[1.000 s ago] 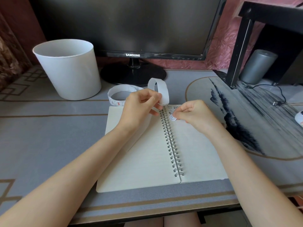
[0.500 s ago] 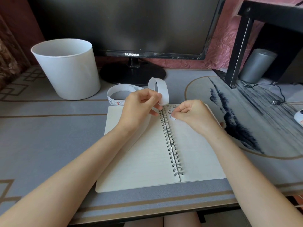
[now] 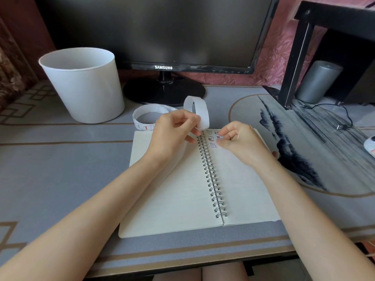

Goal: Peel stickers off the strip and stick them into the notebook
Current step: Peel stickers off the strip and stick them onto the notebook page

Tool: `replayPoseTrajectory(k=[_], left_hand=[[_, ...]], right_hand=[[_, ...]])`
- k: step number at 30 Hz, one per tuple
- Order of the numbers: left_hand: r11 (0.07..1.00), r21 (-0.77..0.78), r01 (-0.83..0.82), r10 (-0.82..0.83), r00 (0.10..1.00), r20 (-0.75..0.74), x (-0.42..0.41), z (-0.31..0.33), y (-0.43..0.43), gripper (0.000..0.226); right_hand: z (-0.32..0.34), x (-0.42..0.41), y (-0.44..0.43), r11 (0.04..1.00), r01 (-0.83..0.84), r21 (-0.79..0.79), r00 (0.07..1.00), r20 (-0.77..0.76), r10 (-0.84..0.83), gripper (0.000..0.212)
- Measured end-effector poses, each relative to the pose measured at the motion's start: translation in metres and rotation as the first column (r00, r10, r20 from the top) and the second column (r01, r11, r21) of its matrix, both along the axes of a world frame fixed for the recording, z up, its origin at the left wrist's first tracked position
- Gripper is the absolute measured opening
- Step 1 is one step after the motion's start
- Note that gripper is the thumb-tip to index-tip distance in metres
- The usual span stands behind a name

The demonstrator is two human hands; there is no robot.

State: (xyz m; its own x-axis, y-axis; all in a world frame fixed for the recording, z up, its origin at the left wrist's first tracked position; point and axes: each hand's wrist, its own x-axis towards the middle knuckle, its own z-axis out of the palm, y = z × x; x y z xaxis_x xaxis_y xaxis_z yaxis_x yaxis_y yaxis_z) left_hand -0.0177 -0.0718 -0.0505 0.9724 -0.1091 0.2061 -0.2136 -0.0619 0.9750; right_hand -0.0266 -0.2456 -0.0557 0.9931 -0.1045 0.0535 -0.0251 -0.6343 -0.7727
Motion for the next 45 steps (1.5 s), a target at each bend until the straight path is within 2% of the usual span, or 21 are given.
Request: replayPoseTrajectory(k=[4,6,9,13,18,22,27,31,35,41,45], left_hand=[[1.0,0.0,0.001,-0.001,1.0,0.004,0.0,0.0,0.0,0.019],[1.0,0.0,0.007,-0.007,1.0,0.008,0.0,-0.001,0.0,0.019],[1.0,0.002,0.011,-0.011,1.0,0.012,0.0,-0.001,0.0,0.02],[1.0,0.015,0.004,-0.004,1.0,0.013,0.0,-0.001,0.0,0.021],[1.0,0.007,0.001,-0.001,1.0,0.012,0.0,0.0,-0.001,0.022],[1.0,0.0,0.003,-0.003,1.0,0.011,0.0,0.0,-0.001,0.019],[1.0,-0.012,-0.004,0.004,1.0,0.012,0.0,0.001,0.0,0.018],[0.999,-0.035,0.01,-0.009,1.0,0.017,-0.001,0.001,0.0,0.019],[0.997,-0.077,0.028,-0.026,0.999,0.025,-0.001,0.002,-0.001,0.02],[0.994,-0.09,0.061,-0.058,0.998,0.036,-0.002,0.004,-0.001,0.02],[0.995,-0.025,0.097,-0.095,0.994,0.051,-0.002,0.002,-0.001,0.017]], right_hand=[[-0.001,0.003,-0.002,0.998,0.028,0.05,1.0,-0.002,-0.028,0.009],[-0.001,0.003,-0.001,0.997,0.041,0.071,0.999,0.008,-0.042,0.013],[-0.003,0.003,0.003,0.998,0.056,0.003,0.998,0.03,-0.056,0.026],[-0.004,0.004,0.004,0.996,0.054,-0.065,0.998,0.019,-0.053,0.023],[-0.004,0.003,0.0,0.999,0.029,-0.016,0.999,0.03,-0.028,0.016],[0.001,0.0,-0.001,0.999,-0.007,0.037,1.0,-0.007,0.007,0.029],[0.001,0.002,-0.004,0.998,-0.04,0.042,0.999,-0.032,0.041,0.016],[0.007,-0.001,0.0,0.98,-0.09,0.175,0.988,0.142,0.065,0.015],[0.013,-0.006,0.01,0.965,-0.213,0.151,0.935,0.317,0.156,0.016],[0.013,-0.006,0.017,0.962,-0.191,0.197,0.906,0.411,0.096,0.017],[0.011,-0.004,0.015,0.954,-0.179,0.24,0.902,0.428,0.062,0.016]])
